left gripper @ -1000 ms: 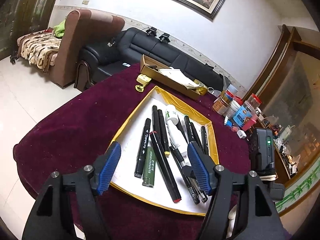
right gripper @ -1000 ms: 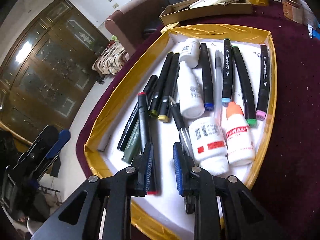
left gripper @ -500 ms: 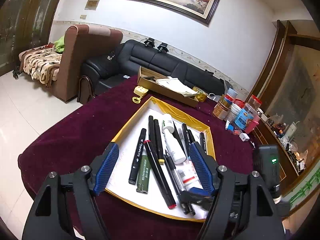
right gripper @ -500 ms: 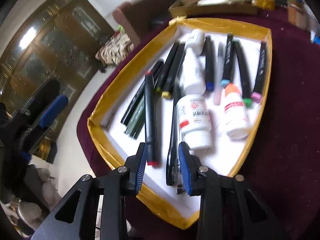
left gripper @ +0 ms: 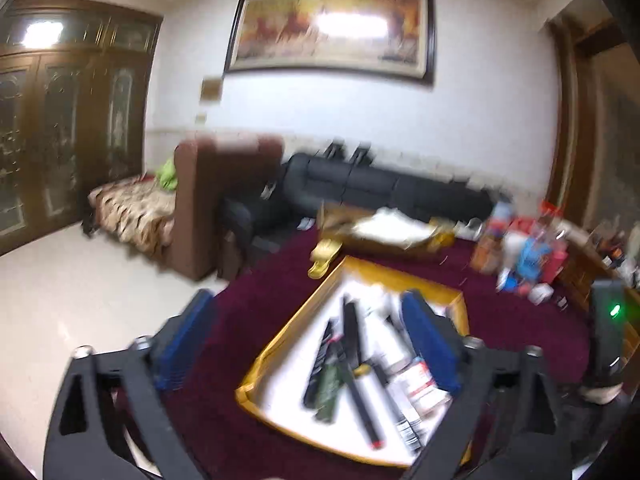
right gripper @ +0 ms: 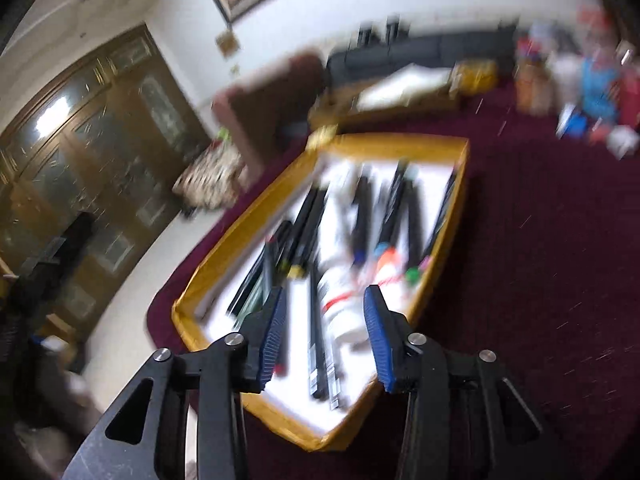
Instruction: Organize rigid objects
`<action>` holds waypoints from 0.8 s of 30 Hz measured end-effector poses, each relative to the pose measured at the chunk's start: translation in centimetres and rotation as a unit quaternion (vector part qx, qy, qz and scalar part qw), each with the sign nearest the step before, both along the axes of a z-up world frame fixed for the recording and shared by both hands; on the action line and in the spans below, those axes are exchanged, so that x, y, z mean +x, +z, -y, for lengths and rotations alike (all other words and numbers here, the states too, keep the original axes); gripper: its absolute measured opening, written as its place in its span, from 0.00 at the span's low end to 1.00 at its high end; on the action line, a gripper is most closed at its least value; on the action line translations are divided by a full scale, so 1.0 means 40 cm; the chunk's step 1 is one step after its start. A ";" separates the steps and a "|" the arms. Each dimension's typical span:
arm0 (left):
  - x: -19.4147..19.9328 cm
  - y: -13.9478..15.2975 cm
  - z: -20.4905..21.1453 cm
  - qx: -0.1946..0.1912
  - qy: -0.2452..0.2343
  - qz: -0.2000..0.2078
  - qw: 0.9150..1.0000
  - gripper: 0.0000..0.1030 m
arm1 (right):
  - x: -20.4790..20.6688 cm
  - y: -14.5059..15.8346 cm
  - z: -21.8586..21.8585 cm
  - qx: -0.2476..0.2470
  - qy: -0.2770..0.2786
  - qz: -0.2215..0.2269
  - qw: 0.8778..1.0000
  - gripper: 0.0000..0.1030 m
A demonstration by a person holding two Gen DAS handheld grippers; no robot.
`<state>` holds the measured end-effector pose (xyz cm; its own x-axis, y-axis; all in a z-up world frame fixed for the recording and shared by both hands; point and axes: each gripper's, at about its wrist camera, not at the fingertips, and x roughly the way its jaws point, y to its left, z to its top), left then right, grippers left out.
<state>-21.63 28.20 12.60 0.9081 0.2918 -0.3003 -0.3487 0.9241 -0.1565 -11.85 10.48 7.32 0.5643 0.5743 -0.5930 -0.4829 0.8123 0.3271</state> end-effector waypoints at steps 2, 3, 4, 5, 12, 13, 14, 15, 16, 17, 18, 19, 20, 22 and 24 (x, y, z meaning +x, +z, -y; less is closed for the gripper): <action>0.018 0.019 0.011 -0.043 -0.094 0.020 0.994 1.00 | -0.021 0.016 0.011 -0.005 -0.022 0.039 0.999 0.55; 0.044 0.020 0.008 -0.073 -0.137 0.007 0.988 1.00 | -0.029 0.022 0.017 -0.006 -0.029 0.051 0.998 0.56; 0.083 0.015 0.006 -0.109 -0.165 -0.019 0.980 1.00 | -0.037 0.024 0.024 -0.011 -0.037 0.062 0.997 0.57; 0.103 0.009 0.010 -0.115 -0.146 -0.032 0.982 1.00 | -0.040 0.027 0.026 -0.020 -0.041 0.064 0.997 0.57; 0.121 -0.038 0.068 -0.064 -0.047 -0.077 0.994 1.00 | -0.050 -0.006 0.053 -0.069 -0.068 0.067 0.993 0.58; 0.123 -0.045 0.068 -0.060 -0.036 -0.084 0.994 1.00 | -0.055 -0.007 0.056 -0.074 -0.071 0.072 0.992 0.58; 0.127 -0.049 0.076 -0.047 -0.016 -0.094 0.994 1.00 | -0.062 -0.005 0.055 -0.083 -0.074 0.079 0.991 0.58; 0.133 -0.053 0.085 -0.029 0.004 -0.106 0.994 1.00 | -0.066 -0.003 0.054 -0.090 -0.075 0.085 0.990 0.59; 0.127 -0.058 0.092 -0.016 0.016 -0.115 0.993 1.00 | -0.068 -0.002 0.050 -0.095 -0.073 0.089 0.989 0.62; 0.127 -0.062 0.092 -0.011 0.022 -0.121 0.992 1.00 | -0.071 -0.002 0.051 -0.096 -0.071 0.089 0.989 0.63; 0.129 -0.065 0.093 -0.010 0.024 -0.127 0.992 1.00 | -0.071 -0.003 0.053 -0.096 -0.071 0.086 0.989 0.64; 0.132 -0.071 0.094 -0.014 0.025 -0.134 0.991 1.00 | -0.070 -0.004 0.053 -0.095 -0.071 0.082 0.990 0.64; 0.135 -0.077 0.092 -0.020 0.025 -0.143 0.989 1.00 | -0.066 -0.007 0.055 -0.093 -0.071 0.076 0.990 0.64; 0.140 -0.091 0.087 -0.028 0.026 -0.155 0.987 1.00 | -0.064 -0.012 0.059 -0.090 -0.068 0.067 0.991 0.64; 0.141 -0.097 0.085 -0.029 0.030 -0.164 0.985 1.00 | -0.064 -0.015 0.059 -0.090 -0.068 0.064 0.992 0.64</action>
